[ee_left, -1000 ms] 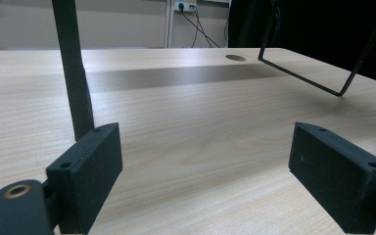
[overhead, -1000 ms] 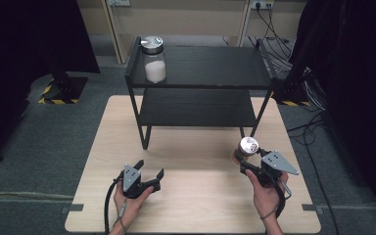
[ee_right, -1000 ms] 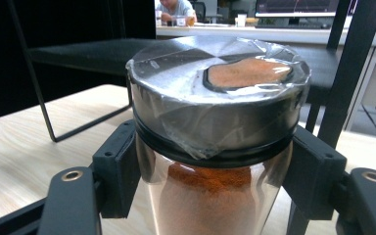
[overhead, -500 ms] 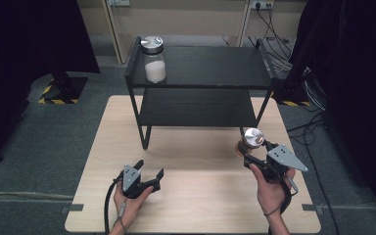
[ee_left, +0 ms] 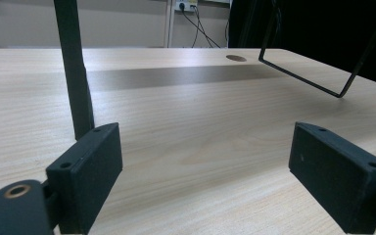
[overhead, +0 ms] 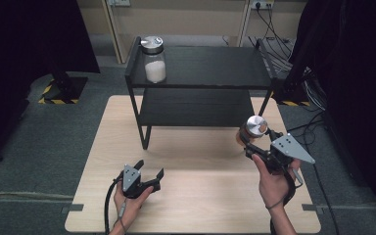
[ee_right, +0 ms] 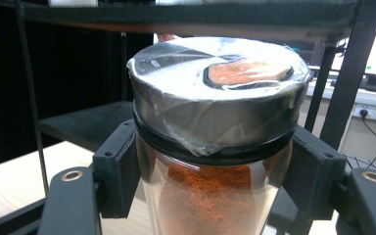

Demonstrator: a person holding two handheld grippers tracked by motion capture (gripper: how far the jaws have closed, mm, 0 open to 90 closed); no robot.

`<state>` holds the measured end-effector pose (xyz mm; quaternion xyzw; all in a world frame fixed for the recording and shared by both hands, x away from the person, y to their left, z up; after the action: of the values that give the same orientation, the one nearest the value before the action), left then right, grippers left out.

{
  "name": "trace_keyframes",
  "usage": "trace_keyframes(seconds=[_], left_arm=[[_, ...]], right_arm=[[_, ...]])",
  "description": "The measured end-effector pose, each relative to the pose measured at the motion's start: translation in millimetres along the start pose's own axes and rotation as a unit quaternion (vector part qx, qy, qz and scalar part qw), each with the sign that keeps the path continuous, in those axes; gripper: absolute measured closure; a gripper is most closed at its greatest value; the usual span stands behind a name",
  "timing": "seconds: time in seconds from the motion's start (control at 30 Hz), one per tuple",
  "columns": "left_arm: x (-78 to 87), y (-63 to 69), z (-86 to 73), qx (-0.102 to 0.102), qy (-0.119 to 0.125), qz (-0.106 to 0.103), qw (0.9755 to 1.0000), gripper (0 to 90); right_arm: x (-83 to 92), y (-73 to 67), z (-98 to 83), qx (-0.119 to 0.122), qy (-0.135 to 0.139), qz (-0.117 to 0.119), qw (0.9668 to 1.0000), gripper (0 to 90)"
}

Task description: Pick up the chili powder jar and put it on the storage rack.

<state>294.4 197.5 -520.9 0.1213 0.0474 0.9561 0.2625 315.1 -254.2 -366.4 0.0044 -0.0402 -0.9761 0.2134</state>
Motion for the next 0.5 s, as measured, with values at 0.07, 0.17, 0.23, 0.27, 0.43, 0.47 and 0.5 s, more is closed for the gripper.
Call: trace_keyframes(seconds=[0.07,0.17,0.23,0.27,0.43,0.47,0.5], left_arm=[[0.0,0.1,0.0,0.0,0.0,0.0,1.0,12.2],[0.1,0.1,-0.1,0.0,0.001,-0.001,1.0,12.1],[0.1,0.0,-0.1,0.001,0.001,0.0,1.0,12.2],[0.1,0.0,-0.1,0.0,0.001,-0.001,1.0,12.1],[0.0,0.1,-0.2,0.001,0.001,-0.001,1.0,12.1],[0.1,0.1,-0.3,0.001,0.002,-0.001,1.0,12.2],[0.1,0.1,-0.4,0.001,0.002,-0.001,1.0,12.1]], right_arm=[[-1.1,-0.6,5.2,0.0,0.005,-0.001,1.0,31.8],[-3.4,-1.1,12.8,0.0,0.009,-0.002,1.0,31.8],[-4.9,-0.9,17.9,-0.001,0.012,-0.004,0.9999,31.8],[-5.7,-0.8,20.3,-0.001,0.013,-0.005,0.9999,31.8],[-9.5,-0.5,31.3,0.002,0.015,-0.006,0.9999,31.8],[-10.3,-0.2,33.3,0.002,0.016,-0.007,0.9998,31.8],[-11.0,0.0,35.4,0.002,0.016,-0.008,0.9998,31.8]])
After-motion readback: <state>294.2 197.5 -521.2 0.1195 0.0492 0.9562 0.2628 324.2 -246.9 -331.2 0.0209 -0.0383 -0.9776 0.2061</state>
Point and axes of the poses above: each handheld gripper's, and its own axes: x roughly backward along the jaws, z roughly out of its top, y roughly to its right, the point moved 9 cm from there along -x, roughly forward along the jaws, and after that the axes turned 5 degrees about -z, right-handed, at the moved point
